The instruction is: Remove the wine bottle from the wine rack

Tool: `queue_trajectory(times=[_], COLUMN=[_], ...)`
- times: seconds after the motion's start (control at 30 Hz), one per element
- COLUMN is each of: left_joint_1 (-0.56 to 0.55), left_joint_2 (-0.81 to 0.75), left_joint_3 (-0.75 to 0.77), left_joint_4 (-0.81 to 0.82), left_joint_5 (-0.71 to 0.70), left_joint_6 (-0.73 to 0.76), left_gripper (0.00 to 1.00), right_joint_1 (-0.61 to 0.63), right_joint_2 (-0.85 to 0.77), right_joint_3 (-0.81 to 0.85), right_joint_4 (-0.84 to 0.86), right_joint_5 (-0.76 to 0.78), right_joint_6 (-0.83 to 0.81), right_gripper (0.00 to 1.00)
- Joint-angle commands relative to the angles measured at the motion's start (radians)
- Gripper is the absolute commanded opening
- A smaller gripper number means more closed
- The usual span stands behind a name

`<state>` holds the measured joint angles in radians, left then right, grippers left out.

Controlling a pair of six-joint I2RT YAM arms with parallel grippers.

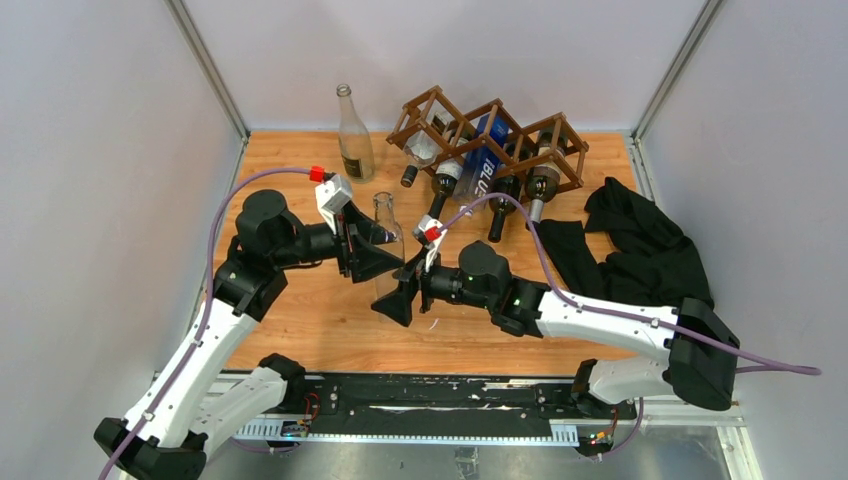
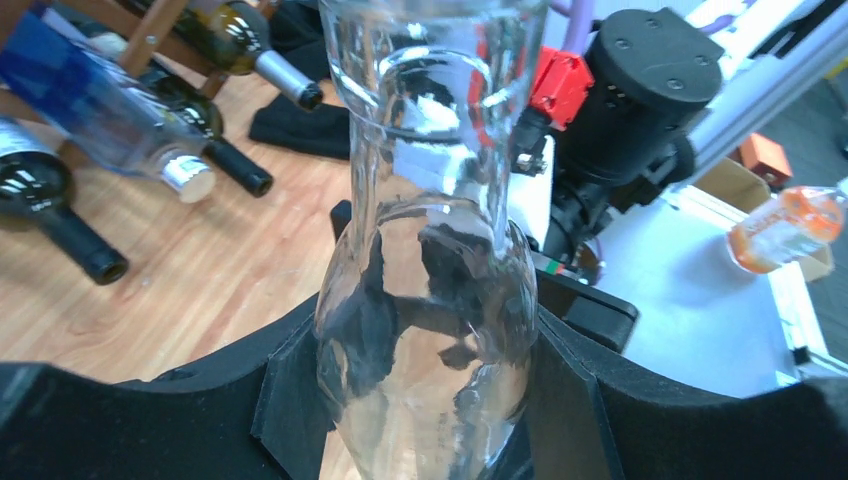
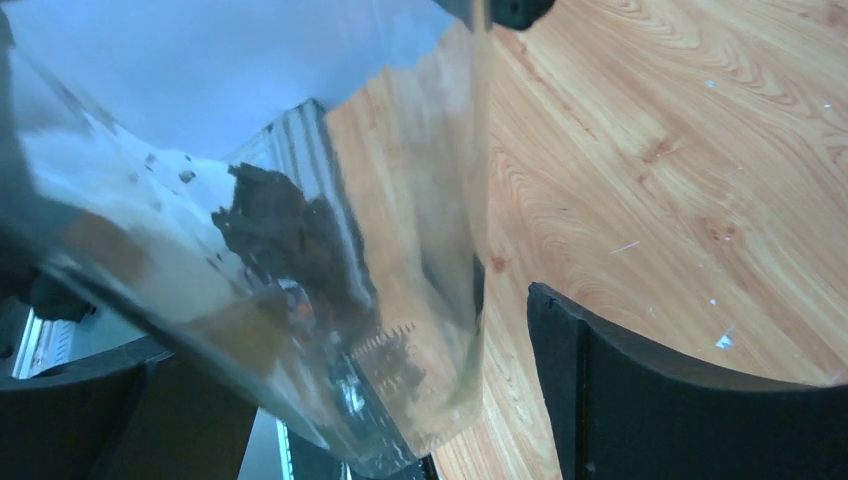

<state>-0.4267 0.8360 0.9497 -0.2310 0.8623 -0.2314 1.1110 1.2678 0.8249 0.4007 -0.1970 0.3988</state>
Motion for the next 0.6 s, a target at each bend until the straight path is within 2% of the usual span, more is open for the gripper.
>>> queue_trajectory(times=[0.0, 0.03, 0.1, 0.13, 0.2, 0.23, 0.27, 0.33, 0.43, 0.57], left_joint_1=[0.0, 0.0, 0.0, 0.0, 0.0, 0.0, 0.0, 0.0, 0.0, 0.0], left_joint_2=[-0.006, -0.005, -0.005, -0.006, -0.006, -0.007, -0.008, -0.014, -0.015, -0.011], left_joint_3=[0.046, 0.047, 0.054, 0.062, 0.076, 0.084, 0.088, 0.092, 0.105, 0.118], left_joint_4=[0.09, 0.086, 0.061, 0.037, 0.008, -0.005, -0.014, -0.016, -0.014, -0.009], left_joint_5=[0.134, 0.142, 0.141, 0.125, 0.102, 0.086, 0.067, 0.031, 0.014, 0.028], left_joint_6=[-0.115, -0.116, -0.088, -0.062, -0.025, -0.005, 0.006, 0.015, 0.014, -0.009], left_gripper=[0.0, 0.0, 0.0, 0.08, 0.35, 0.53, 0.68, 0.82, 0.88, 0.88], right_joint_1=[0.005, 0.004, 0.004, 0.004, 0.005, 0.006, 0.008, 0.013, 0.026, 0.033], right_joint_2=[-0.022, -0.03, -0.041, -0.045, -0.049, -0.047, -0.046, -0.044, -0.043, -0.039], right_joint_3=[-0.07, -0.079, -0.08, -0.077, -0.069, -0.061, -0.053, -0.041, -0.039, -0.035], right_joint_4=[0.154, 0.164, 0.155, 0.143, 0.115, 0.093, 0.063, 0.03, 0.017, 0.007], right_joint_5=[-0.061, -0.067, -0.083, -0.095, -0.109, -0.106, -0.1, -0.095, -0.082, -0.063], right_joint_6=[-0.004, -0.002, -0.004, -0.005, -0.008, -0.01, -0.01, -0.017, -0.029, -0.041], right_gripper=[0.93, 0.86, 0.65, 0.51, 0.2, 0.03, 0.0, 0.0, 0.0, 0.0])
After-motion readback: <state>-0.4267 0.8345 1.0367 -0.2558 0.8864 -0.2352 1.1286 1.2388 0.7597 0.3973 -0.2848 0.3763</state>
